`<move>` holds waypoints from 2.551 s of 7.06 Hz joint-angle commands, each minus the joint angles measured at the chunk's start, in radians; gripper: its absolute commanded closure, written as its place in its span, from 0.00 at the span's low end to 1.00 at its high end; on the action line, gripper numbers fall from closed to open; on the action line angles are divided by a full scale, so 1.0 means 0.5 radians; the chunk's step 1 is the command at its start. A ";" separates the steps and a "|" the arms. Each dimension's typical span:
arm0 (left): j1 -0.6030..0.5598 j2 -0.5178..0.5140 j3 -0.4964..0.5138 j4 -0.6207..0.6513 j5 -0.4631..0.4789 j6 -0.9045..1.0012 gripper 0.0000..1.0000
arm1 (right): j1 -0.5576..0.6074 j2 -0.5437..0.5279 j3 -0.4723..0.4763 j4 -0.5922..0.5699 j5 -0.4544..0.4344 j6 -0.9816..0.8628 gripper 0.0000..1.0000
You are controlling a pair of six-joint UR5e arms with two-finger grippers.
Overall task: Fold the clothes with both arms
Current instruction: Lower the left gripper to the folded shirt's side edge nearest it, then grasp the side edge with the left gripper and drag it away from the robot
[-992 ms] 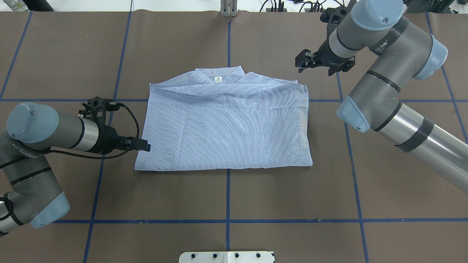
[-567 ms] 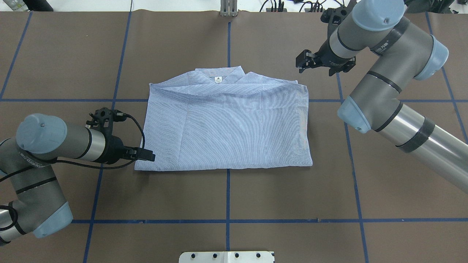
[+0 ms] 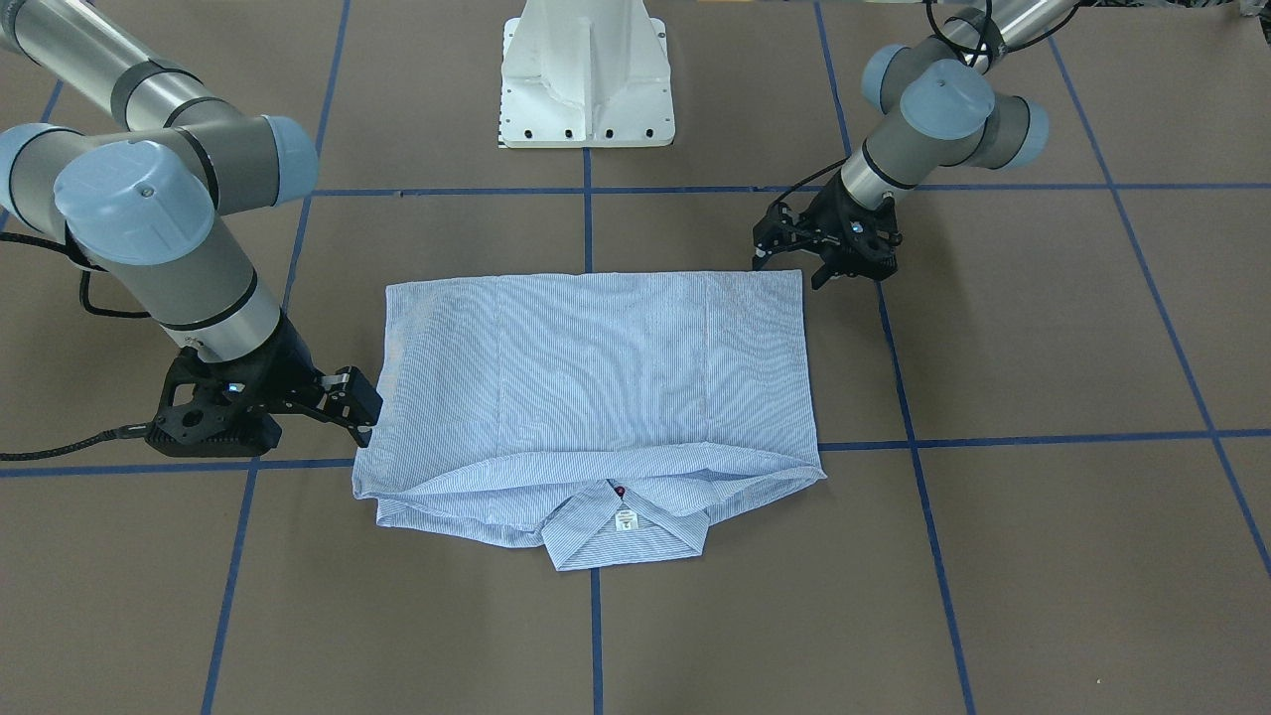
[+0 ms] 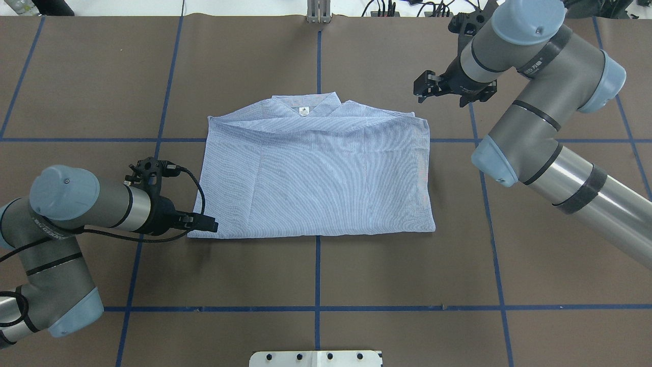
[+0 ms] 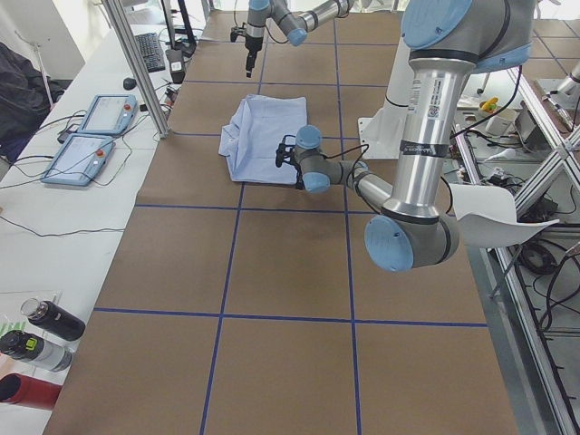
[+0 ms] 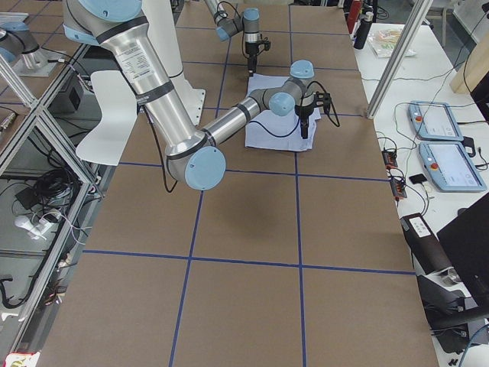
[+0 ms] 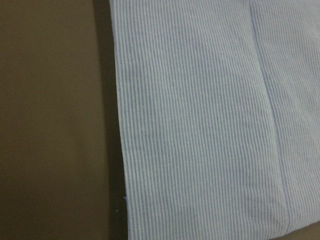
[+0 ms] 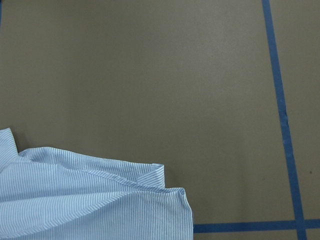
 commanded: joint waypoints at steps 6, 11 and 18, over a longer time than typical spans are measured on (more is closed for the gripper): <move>0.017 0.006 0.011 0.003 -0.017 -0.002 0.93 | -0.003 -0.005 0.003 0.003 -0.004 0.000 0.00; -0.215 0.117 0.032 0.037 -0.033 0.220 1.00 | -0.006 -0.005 -0.003 0.003 -0.004 0.000 0.00; -0.836 -1.364 1.807 0.206 0.243 0.747 1.00 | -0.024 -0.008 0.055 0.000 0.002 0.021 0.00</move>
